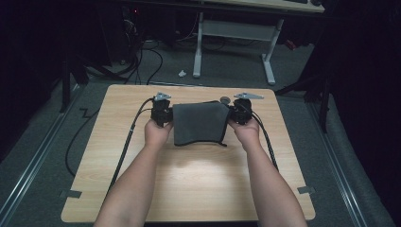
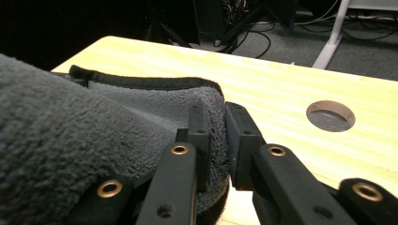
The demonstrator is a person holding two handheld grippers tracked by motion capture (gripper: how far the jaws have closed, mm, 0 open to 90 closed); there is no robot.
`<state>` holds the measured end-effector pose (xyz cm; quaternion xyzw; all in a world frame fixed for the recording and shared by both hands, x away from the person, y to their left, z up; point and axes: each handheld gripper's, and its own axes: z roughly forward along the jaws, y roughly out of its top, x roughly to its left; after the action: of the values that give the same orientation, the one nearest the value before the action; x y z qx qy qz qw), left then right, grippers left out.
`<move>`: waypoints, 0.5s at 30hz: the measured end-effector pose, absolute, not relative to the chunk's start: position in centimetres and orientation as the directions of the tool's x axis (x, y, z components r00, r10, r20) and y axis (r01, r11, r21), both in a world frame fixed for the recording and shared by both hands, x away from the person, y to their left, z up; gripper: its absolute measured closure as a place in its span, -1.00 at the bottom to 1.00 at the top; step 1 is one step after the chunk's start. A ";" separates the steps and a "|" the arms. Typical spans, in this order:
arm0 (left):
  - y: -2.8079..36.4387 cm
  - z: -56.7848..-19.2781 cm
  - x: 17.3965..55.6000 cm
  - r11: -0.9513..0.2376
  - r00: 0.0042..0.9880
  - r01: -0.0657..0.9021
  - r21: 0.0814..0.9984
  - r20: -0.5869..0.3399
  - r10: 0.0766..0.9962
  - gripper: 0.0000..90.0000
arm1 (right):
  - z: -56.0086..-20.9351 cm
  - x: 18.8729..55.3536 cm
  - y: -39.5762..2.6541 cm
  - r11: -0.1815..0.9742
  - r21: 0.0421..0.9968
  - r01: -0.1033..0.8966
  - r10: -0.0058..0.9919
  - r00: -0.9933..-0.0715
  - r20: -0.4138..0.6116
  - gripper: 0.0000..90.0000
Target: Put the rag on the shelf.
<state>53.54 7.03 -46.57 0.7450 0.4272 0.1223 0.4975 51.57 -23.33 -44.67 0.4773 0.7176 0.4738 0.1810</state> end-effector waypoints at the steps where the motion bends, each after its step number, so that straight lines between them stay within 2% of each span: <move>1: 7.1 -46.6 53.5 -0.141 0.605 0.516 0.845 -0.243 0.758 0.89 | -44.7 51.6 -23.3 0.095 0.853 0.514 0.857 -0.477 0.193 0.80; 4: 7.2 -46.5 53.5 -0.142 0.604 0.517 0.844 -0.242 0.760 0.88 | -44.6 51.6 -23.3 0.087 0.851 0.518 0.868 -0.459 0.190 0.68; 8: 7.2 -46.3 53.3 -0.157 0.601 0.517 0.842 -0.226 0.766 0.87 | -44.5 51.5 -23.3 0.100 0.855 0.509 0.875 -0.454 0.167 0.63; 9: 7.2 -46.2 53.2 -0.156 0.599 0.517 0.842 -0.226 0.768 0.87 | -44.4 51.5 -23.4 0.099 0.853 0.512 0.881 -0.443 0.163 0.54; 10: 7.2 -46.2 53.2 -0.156 0.599 0.517 0.842 -0.226 0.768 0.86 | -44.4 51.5 -23.4 0.099 0.853 0.512 0.881 -0.443 0.163 0.54; 12: 7.3 -46.1 53.1 -0.157 0.601 0.514 0.843 -0.224 0.767 0.85 | -44.4 51.6 -23.7 0.096 0.850 0.518 0.886 -0.433 0.164 0.41; 15: 7.4 -46.0 52.9 -0.165 0.601 0.511 0.844 -0.214 0.770 0.80 | -44.3 51.7 -23.9 0.102 0.849 0.519 0.889 -0.430 0.156 0.34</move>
<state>52.94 7.40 -45.98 0.7515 0.4261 0.1333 0.4857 51.65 -23.91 -44.30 0.4934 0.7137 0.4533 0.2041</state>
